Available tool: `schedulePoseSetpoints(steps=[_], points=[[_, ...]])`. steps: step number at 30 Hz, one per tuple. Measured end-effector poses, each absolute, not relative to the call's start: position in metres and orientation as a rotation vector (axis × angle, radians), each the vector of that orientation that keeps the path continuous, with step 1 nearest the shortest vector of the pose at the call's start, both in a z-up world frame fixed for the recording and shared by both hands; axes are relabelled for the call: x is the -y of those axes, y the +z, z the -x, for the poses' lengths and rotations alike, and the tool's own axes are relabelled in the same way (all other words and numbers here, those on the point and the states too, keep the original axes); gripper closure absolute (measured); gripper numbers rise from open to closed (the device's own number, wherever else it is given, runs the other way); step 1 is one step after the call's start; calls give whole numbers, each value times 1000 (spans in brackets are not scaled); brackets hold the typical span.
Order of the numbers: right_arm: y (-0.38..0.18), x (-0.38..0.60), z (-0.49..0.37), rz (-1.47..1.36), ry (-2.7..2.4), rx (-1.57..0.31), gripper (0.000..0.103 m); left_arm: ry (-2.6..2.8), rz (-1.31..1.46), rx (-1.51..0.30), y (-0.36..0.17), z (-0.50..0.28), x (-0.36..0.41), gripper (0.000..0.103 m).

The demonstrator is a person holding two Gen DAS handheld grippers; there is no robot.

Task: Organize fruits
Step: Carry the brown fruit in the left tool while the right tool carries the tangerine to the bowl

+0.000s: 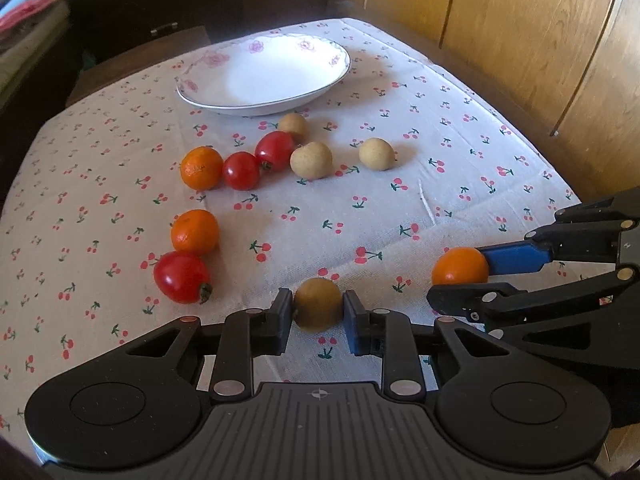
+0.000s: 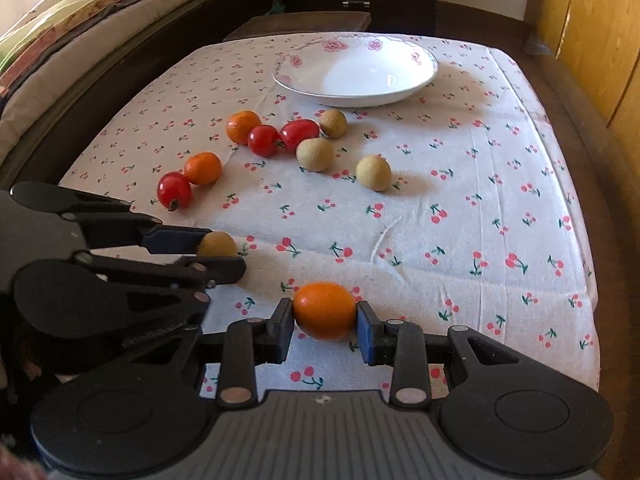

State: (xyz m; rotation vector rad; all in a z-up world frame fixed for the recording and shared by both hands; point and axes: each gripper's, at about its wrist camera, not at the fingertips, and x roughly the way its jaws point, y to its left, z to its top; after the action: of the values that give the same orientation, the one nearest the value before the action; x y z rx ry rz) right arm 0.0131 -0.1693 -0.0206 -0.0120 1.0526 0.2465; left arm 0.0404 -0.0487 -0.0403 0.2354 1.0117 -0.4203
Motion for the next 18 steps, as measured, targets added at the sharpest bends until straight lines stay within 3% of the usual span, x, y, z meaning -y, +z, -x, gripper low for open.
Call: schedulePoseSetpoints(steps=[18], points=[[2,186,-43,-64,210,-1015,69,-435,-69,-1050,-16,-64,42,70]])
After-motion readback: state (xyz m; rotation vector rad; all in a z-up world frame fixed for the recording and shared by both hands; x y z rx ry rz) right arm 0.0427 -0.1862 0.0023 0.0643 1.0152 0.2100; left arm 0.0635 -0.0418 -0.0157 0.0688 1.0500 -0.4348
